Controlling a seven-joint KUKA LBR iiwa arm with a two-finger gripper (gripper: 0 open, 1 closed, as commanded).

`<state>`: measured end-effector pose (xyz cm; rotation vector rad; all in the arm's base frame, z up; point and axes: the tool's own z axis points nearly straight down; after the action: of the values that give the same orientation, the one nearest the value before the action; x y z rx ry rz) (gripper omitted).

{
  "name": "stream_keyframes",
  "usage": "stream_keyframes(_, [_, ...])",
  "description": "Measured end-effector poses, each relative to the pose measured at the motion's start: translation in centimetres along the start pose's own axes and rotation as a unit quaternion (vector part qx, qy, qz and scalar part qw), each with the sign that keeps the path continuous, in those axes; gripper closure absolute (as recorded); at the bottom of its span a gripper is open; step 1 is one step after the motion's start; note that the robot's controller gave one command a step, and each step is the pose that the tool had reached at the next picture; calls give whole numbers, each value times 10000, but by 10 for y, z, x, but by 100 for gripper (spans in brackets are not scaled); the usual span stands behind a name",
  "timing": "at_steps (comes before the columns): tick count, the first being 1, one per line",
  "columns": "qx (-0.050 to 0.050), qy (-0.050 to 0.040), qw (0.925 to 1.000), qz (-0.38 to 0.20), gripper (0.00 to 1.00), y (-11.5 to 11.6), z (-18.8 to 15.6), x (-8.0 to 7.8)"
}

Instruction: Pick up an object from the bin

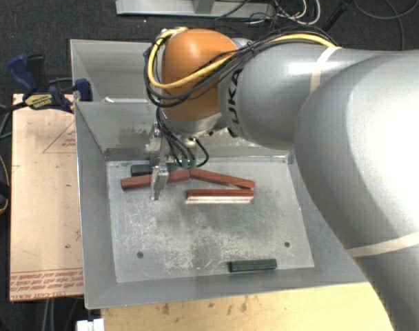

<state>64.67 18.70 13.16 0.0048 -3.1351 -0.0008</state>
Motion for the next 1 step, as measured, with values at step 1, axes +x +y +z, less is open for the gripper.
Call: stream_keyframes(1, [-5,-37,10000,11,0,-1,-5,-2])
